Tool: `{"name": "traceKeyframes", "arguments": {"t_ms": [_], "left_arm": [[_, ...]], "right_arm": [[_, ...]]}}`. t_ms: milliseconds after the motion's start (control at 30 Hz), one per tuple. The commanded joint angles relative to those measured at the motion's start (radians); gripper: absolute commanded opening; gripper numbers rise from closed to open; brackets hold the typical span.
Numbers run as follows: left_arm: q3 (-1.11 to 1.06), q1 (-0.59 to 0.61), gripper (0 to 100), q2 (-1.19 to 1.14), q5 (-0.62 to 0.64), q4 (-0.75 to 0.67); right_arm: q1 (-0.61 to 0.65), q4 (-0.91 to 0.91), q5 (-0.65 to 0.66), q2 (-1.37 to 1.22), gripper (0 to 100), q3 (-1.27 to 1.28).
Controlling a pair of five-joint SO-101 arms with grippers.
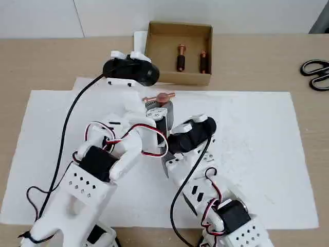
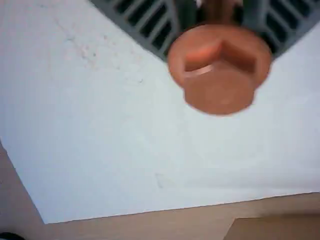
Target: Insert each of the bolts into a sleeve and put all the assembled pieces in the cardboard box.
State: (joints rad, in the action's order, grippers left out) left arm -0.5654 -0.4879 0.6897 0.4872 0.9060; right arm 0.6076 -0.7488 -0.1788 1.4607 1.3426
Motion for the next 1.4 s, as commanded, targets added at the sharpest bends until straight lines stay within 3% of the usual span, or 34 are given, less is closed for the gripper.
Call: {"name": "traceKeyframes", "arguments": {"t_ms": [0, 567, 1367], "left_arm": [[0.062, -0.006, 1, -0.002, 0.009, 0.015], [0.061, -0.006, 1, -0.006, 0.064, 0.018], [0.059, -0.043, 1, -0.009, 0.06, 0.16]], "right_arm": [[-0.001, 0.021, -0.008, 0.016, 0.4, -0.008], [-0.001, 0.021, -0.008, 0.016, 0.4, -0.008], [-0.001, 0.021, -0.008, 0.016, 0.4, -0.008]]}}
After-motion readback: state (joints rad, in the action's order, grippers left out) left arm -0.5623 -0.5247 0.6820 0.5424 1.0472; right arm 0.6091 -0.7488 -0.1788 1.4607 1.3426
